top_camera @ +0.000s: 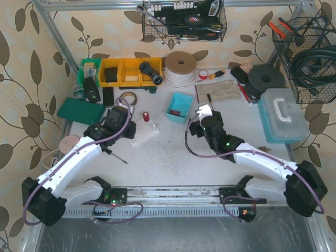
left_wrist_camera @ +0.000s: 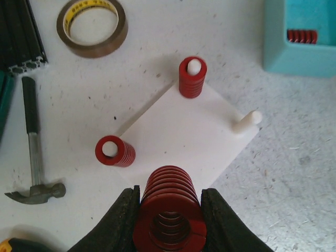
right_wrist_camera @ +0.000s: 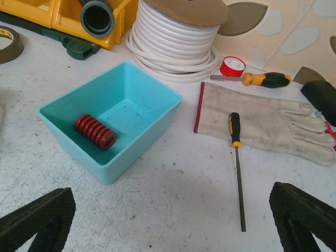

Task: Install the large spring

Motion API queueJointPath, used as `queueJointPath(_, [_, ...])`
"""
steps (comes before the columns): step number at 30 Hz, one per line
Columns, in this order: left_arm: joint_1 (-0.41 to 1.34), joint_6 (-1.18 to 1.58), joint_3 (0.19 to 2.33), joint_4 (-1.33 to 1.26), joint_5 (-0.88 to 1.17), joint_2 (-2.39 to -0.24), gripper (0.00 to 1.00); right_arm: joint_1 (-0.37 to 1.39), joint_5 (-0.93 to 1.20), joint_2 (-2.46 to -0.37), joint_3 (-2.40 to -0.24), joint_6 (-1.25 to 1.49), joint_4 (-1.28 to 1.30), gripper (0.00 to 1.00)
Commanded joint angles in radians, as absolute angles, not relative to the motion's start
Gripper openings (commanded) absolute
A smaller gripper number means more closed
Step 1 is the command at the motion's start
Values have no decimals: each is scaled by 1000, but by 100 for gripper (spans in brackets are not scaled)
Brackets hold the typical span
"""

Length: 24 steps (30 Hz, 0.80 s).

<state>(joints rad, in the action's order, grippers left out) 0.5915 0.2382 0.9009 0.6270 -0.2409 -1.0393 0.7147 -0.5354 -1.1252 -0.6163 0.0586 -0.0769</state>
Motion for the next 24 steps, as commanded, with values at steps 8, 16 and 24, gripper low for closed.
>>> queueJointPath(8, [601,256,891,622,-222,-1156,0,711,-547,-1172,-632,93,-53,99])
queueJointPath(16, [601,250,900,657,-245,-1195,0,710,-549,-1171,-635,90,-49,99])
queueJointPath(24, [601,262,873,665,-242,-1221,0,709,-548,-1163,-632,90,-49,99])
